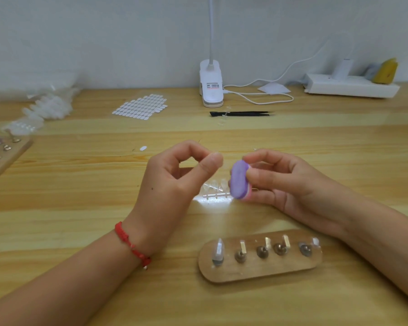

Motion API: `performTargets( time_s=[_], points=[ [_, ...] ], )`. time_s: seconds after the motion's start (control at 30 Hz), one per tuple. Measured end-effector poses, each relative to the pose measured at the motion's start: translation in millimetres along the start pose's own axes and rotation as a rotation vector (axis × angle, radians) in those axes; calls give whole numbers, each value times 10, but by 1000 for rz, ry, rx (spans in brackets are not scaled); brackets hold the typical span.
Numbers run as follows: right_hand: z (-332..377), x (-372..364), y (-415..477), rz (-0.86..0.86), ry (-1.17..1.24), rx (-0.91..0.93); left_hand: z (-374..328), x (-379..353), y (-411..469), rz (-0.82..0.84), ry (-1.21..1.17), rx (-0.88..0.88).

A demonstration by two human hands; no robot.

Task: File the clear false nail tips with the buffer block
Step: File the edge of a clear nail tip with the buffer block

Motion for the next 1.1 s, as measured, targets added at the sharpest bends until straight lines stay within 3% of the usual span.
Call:
performTargets(
  time_s=[0.17, 0.7, 0.87, 1.1],
  points=[
    [13, 29, 2, -25, 56, 28, 15, -241, -16, 208, 9, 33],
    [-6, -47, -11, 22, -23, -3, 18, -41, 3, 23, 31, 31],
    [24, 24, -4, -35, 72, 50, 83, -154, 8, 111, -38, 91],
    [7, -60, -17, 14, -93, 0, 24, -132, 3, 68, -9, 54]
  ],
)
Point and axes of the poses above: each hand's wrist, its own y-axis towards the middle knuckle, its own x-axis out of the back of the hand, z = x × y, the point moved 10 cm from there along y, towards the middle knuckle, and after that the axes turned 9 degrees about z, right-handed, at the moved point
